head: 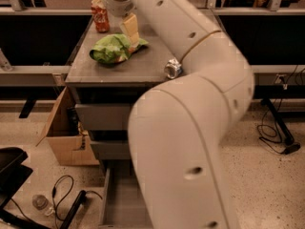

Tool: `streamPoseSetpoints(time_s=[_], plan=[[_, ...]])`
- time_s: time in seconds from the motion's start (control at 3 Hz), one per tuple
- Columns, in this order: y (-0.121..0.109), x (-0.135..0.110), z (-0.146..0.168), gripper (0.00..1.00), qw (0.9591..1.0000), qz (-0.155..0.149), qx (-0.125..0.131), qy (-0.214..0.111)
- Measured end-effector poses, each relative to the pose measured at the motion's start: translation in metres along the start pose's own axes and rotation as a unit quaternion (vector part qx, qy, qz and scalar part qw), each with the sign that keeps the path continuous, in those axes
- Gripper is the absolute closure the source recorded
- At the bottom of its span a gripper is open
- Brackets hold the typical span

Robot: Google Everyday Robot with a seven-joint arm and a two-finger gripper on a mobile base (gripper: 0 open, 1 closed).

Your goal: Place green rice chip bag into top drawer

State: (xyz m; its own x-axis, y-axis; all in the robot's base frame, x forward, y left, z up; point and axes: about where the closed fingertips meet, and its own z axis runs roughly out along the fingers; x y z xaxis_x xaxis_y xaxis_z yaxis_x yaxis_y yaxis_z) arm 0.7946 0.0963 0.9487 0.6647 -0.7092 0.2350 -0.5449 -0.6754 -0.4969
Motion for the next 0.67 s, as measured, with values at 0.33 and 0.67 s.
streamPoseSetpoints(time_s=[0.33,0.67], plan=[[-0.007,0.001,0.038,0.00,0.9979,-0.041,-0.043,0.025],[-0.009,-0.024,0.069,0.00,0.9938,-0.082,-0.076,0.005]])
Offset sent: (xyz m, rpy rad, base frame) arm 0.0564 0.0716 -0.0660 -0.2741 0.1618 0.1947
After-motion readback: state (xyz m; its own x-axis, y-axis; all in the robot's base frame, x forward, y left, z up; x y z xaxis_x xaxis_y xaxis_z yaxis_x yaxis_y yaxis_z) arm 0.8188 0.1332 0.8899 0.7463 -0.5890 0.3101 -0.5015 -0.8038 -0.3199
